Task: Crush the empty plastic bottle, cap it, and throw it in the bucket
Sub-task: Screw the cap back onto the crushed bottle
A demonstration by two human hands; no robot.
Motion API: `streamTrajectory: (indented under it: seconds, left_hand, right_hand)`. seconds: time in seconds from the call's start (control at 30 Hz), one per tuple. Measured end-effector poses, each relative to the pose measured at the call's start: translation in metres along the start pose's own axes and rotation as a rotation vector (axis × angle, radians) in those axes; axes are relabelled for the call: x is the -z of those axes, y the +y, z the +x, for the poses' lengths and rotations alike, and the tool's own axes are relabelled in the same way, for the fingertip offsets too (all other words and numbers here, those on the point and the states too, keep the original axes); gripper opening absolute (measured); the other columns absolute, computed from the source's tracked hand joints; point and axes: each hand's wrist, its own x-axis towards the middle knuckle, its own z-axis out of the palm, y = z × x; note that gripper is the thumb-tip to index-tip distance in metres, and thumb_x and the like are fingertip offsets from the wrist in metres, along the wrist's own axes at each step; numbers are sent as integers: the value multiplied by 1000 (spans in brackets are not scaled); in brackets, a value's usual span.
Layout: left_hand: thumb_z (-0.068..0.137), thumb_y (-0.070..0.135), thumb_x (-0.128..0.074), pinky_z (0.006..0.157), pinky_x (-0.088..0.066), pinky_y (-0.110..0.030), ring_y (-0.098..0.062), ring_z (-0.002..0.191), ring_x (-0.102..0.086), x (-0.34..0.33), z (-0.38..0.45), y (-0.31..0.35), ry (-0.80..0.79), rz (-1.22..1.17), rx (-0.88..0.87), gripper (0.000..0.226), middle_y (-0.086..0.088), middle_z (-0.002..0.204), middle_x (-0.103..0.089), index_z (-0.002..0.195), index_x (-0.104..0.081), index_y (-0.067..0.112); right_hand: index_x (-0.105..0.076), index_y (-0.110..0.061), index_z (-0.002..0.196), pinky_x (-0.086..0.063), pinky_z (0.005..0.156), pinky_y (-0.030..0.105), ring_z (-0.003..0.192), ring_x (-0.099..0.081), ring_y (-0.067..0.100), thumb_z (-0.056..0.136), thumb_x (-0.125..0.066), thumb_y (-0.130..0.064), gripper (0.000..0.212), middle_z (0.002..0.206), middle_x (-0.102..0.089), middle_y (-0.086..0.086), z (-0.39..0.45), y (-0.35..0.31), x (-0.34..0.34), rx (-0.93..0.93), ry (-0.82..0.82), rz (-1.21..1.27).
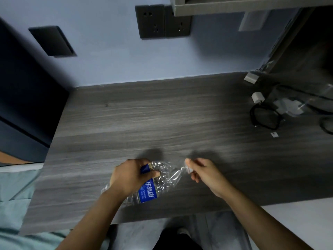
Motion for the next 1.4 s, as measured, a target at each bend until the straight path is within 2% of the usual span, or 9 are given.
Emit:
streamTrajectory:
  seconds: [0.2, 0.33, 0.5, 0.7, 0.83, 1.0, 1.17, 1.3, 1.4]
  left_hand:
    - [74, 66, -54, 56, -41, -24, -7, 59, -56, 0, 0, -1, -25, 16, -9, 31, 10, 58, -55, 74, -54, 35]
    - [74, 66, -54, 57, -42, -24, -9, 62, -59, -3, 1, -1, -21, 61, -19, 37, 9, 65, -60, 83, -59, 31]
    - [72, 67, -54, 59, -44, -24, -7, 62, -58, -2, 2, -4, -57, 13, 2, 35, 8, 62, -60, 71, -55, 32]
    - [73, 62, -57, 67, -48, -27, -7, 65, -60, 9, 11, -4, -167, -52, -3, 35, 8, 66, -63, 78, -62, 28]
    - [73, 58, -61, 60, -42, -24, -5, 57, -55, 12, 16, -7, -219, -95, 8, 30, 10, 58, -57, 64, -56, 30]
    - [71, 46, -72, 68, -46, -32, -14, 60, -59, 10, 19, -15, -318, -346, 59, 30, 0, 61, -63, 68, -65, 17]
    - [72, 45, -71, 71, -50, -36, -16, 64, -62, 7, 19, -16, -323, -346, 55, 31, -14, 73, -70, 74, -67, 14]
    - [73, 47, -70, 72, -50, -38, -21, 67, -64, 8, 19, -15, -309, -275, 48, 31, -9, 71, -70, 75, -67, 16]
    - [72, 49, -69, 79, -53, -43, -26, 75, -67, 7, 18, -13, -294, -254, 49, 34, -11, 77, -72, 78, -67, 15]
  right_hand:
    - [-55, -14, 61, -35, 39, 18, 42, -47, 11, 87, -54, -29, 30, 57, -57, 5, 1, 1, -1, -42, -19, 15]
    - [-53, -14, 63, -35, 41, 19, 43, -47, 10, 89, -52, -28, 30, 59, -56, 5, -1, 3, -2, -69, -24, -10]
    - [-47, -16, 70, -33, 37, 15, 41, -45, 7, 91, -48, -28, 24, 59, -54, 2, -5, 2, -2, -91, -108, 64]
    - [-48, -17, 75, -37, 46, 10, 46, -44, -1, 91, -48, -16, 16, 65, -54, 0, -7, 10, -2, 59, -160, 68]
    - [-53, -16, 82, -42, 52, 12, 53, -50, -2, 88, -52, -7, 11, 70, -57, -2, -7, 10, 3, 160, -210, 53]
    - [-60, -17, 90, -51, 79, 11, 86, -64, -4, 75, -63, 8, 29, 95, -66, -5, -5, 0, 13, 240, -207, 93]
    - [-63, -20, 105, -49, 85, 9, 91, -63, -8, 75, -62, 9, 41, 104, -66, -4, -7, -1, 14, 205, -200, 80]
    - [-53, -17, 118, -51, 82, 9, 89, -64, -7, 80, -59, 7, 45, 107, -64, -3, -4, 0, 15, 159, -207, 65]
    - [-51, -12, 119, -56, 68, 14, 69, -67, 3, 83, -54, 6, 40, 94, -64, 6, -1, 1, 11, 108, -186, 133]
